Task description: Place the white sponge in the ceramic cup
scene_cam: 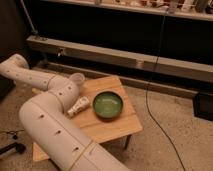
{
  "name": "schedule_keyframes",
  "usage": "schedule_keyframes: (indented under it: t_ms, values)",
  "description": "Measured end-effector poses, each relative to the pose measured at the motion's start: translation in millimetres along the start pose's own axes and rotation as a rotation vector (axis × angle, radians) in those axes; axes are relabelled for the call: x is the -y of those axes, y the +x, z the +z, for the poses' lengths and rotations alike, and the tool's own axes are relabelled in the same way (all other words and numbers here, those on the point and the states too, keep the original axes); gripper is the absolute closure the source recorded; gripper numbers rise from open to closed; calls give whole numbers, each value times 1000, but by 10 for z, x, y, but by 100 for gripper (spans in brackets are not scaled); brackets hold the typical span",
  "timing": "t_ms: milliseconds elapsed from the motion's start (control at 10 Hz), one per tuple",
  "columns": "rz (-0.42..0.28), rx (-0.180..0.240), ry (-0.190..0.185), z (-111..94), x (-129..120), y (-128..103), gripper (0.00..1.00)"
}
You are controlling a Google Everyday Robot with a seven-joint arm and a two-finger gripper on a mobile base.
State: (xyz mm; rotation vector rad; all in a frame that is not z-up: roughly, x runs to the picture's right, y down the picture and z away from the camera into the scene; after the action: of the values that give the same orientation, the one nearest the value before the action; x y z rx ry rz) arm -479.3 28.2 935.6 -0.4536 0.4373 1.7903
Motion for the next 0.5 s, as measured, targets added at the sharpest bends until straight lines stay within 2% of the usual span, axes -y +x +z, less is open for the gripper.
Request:
schedule_keyframes:
  t_ms: [500]
  values:
    - [41, -13, 44, 295, 143, -63, 35]
